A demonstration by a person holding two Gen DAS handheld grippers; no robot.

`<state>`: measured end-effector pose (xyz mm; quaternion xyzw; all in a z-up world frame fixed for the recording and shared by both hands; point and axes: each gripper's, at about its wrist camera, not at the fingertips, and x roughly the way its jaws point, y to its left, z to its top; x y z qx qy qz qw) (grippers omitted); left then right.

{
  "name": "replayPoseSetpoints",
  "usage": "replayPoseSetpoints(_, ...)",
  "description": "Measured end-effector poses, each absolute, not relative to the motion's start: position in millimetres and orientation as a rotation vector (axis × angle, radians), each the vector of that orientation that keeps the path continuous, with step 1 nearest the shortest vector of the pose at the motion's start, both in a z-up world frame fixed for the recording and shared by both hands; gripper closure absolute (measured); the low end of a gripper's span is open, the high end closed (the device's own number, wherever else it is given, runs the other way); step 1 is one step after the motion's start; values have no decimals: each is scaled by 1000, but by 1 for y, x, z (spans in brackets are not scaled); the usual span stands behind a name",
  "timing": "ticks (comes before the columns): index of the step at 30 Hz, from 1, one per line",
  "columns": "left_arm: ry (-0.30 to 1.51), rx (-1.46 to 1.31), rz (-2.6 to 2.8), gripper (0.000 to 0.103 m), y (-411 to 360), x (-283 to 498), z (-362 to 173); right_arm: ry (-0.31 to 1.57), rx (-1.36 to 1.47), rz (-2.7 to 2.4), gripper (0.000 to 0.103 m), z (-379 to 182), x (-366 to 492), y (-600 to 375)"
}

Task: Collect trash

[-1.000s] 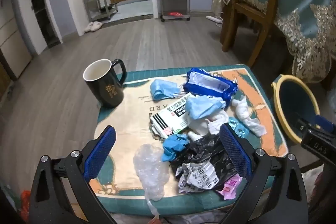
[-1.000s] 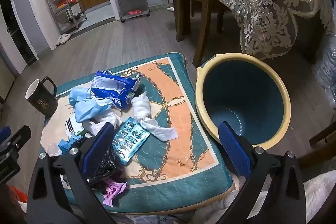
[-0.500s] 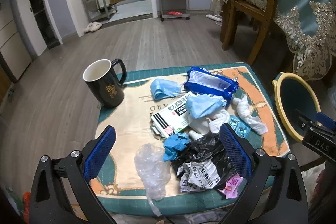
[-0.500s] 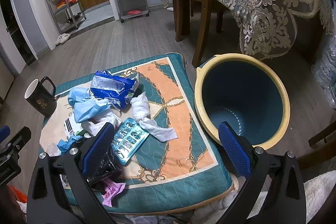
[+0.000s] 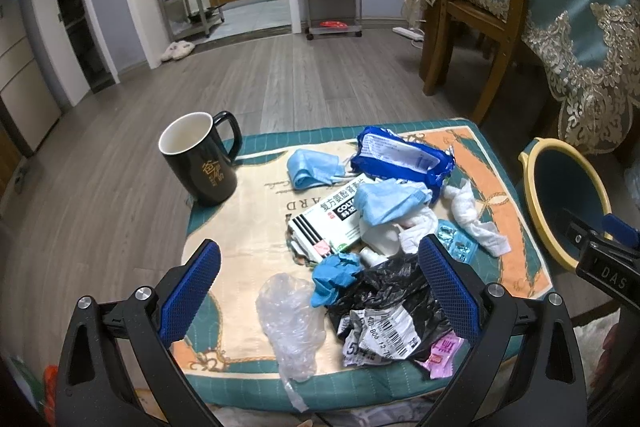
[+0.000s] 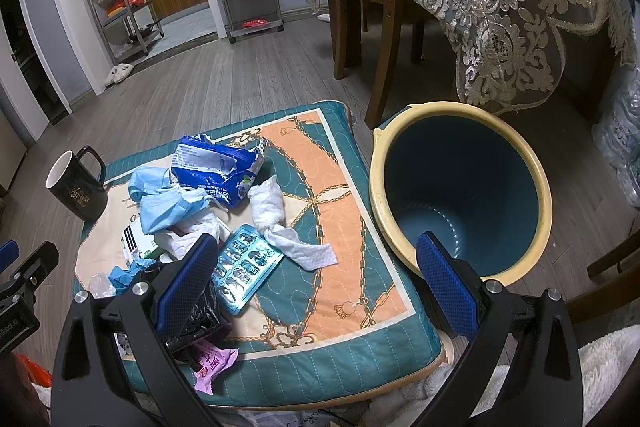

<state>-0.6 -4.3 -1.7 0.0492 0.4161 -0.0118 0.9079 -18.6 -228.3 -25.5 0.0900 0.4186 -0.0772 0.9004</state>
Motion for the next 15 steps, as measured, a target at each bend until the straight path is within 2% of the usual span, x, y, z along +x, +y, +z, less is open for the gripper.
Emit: replayPoseSetpoints(15, 859, 98, -26, 5, -3, -1, -2, 868, 186, -161, 6, -26, -18, -228)
